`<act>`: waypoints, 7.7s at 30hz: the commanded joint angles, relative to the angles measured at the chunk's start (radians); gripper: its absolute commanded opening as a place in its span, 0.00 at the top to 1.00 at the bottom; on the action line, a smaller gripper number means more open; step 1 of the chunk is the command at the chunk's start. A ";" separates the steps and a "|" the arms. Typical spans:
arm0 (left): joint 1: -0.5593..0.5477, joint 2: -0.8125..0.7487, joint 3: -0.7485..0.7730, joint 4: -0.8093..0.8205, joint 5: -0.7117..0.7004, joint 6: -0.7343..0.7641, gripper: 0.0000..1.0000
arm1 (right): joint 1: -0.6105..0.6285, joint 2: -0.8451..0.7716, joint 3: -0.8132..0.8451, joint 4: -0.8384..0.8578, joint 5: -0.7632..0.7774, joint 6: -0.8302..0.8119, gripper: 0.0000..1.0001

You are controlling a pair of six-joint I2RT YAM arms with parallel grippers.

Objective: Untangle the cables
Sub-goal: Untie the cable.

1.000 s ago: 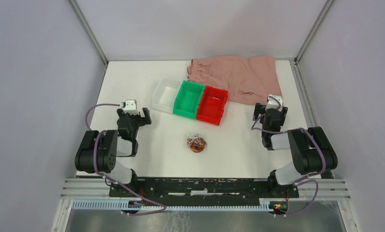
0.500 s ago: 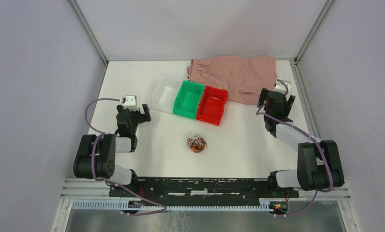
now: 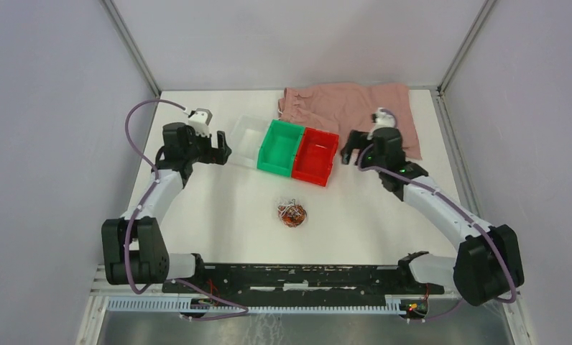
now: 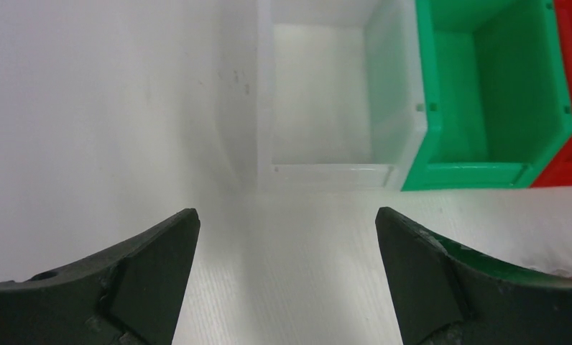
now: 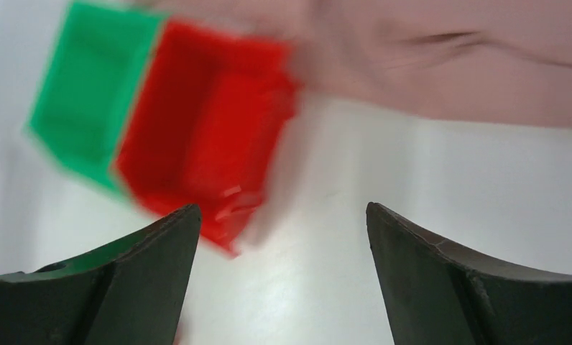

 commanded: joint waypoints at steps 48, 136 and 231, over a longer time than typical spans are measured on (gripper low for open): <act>0.002 -0.323 0.116 -0.629 0.503 0.295 0.01 | 0.620 0.305 0.289 0.054 -0.327 -0.270 1.00; -0.342 -0.630 -0.020 -0.075 0.743 -0.206 0.97 | 0.723 0.222 0.109 0.567 -0.338 0.163 0.24; -0.345 -0.469 0.653 -0.027 0.681 -0.169 0.97 | 0.778 0.488 0.071 0.886 -0.353 0.060 0.42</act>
